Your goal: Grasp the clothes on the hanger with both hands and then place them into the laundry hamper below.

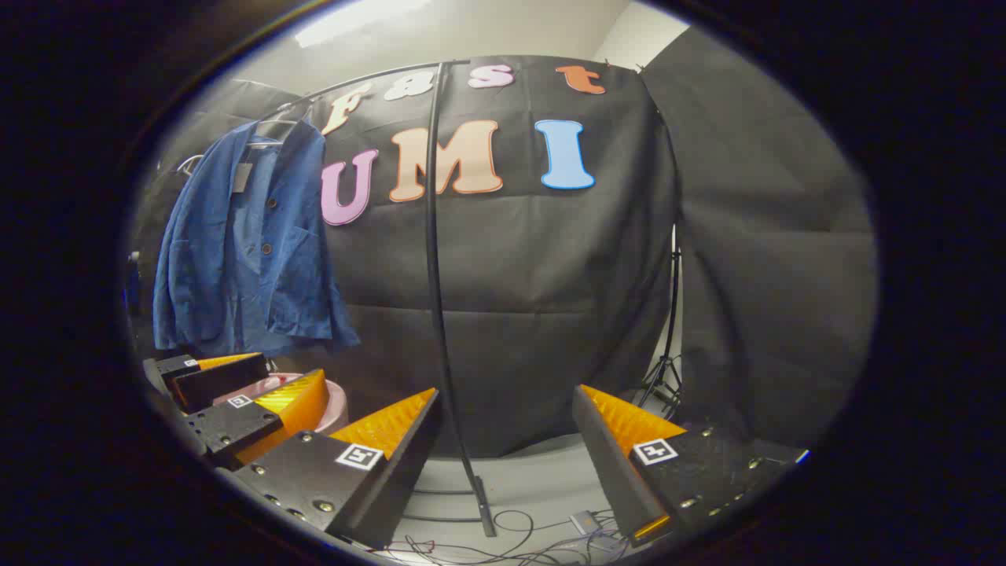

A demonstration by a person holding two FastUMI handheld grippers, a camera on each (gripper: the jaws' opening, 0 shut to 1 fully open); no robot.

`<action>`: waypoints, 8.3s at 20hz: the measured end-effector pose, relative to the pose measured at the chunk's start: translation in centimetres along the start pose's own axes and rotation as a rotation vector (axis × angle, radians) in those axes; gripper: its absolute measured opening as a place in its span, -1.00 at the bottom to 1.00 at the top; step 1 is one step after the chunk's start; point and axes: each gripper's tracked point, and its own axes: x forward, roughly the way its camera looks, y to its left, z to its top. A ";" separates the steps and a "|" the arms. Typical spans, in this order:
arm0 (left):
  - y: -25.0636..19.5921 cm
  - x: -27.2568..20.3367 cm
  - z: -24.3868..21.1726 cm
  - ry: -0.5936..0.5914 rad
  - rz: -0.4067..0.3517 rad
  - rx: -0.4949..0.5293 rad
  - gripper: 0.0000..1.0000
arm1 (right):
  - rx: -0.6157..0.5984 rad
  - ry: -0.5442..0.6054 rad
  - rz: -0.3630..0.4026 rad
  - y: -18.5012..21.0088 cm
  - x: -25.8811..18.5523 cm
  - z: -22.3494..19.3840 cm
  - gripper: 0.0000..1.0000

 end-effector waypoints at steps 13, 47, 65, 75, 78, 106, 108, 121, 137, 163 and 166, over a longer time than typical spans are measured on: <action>28.9 2.6 29.4 -0.136 0.067 -0.083 0.84 | 0.005 -0.259 0.048 23.0 6.9 30.9 0.90; 47.6 -9.8 42.6 -0.134 0.053 -0.019 0.82 | -0.084 -0.132 0.344 52.8 -5.6 42.9 0.94; 46.7 -6.3 40.7 -0.107 0.059 -0.028 0.89 | -0.036 -0.181 0.334 50.9 -4.4 43.5 0.92; 44.9 0.8 38.6 -0.074 0.129 0.013 0.82 | -0.035 -0.192 0.303 49.0 2.3 43.1 0.94; 44.9 3.4 37.9 -0.071 0.162 0.041 0.89 | -0.041 -0.160 0.305 49.2 6.0 41.9 0.90; 47.6 6.6 37.5 -0.064 0.081 0.021 -0.99 | 0.016 -0.057 0.404 57.7 22.6 37.0 0.93; 48.0 5.1 38.0 -0.062 0.060 -0.006 -0.99 | 0.041 -0.038 0.382 57.7 22.8 37.1 0.89; 53.5 -0.8 39.9 -0.029 -0.005 0.051 -0.99 | 0.089 -0.015 0.158 53.1 24.7 38.8 -0.97; 64.3 -3.5 49.0 -0.189 0.123 0.145 -1.00 | -0.108 -0.191 -0.130 46.2 20.8 45.9 -0.99; 65.0 10.6 46.4 -0.036 0.070 -0.037 -0.99 | 0.096 0.004 -0.074 43.9 32.3 42.7 -1.00; 63.0 11.9 42.7 0.044 0.015 -0.068 -1.00 | 0.112 0.029 -0.058 44.4 33.4 39.7 -0.99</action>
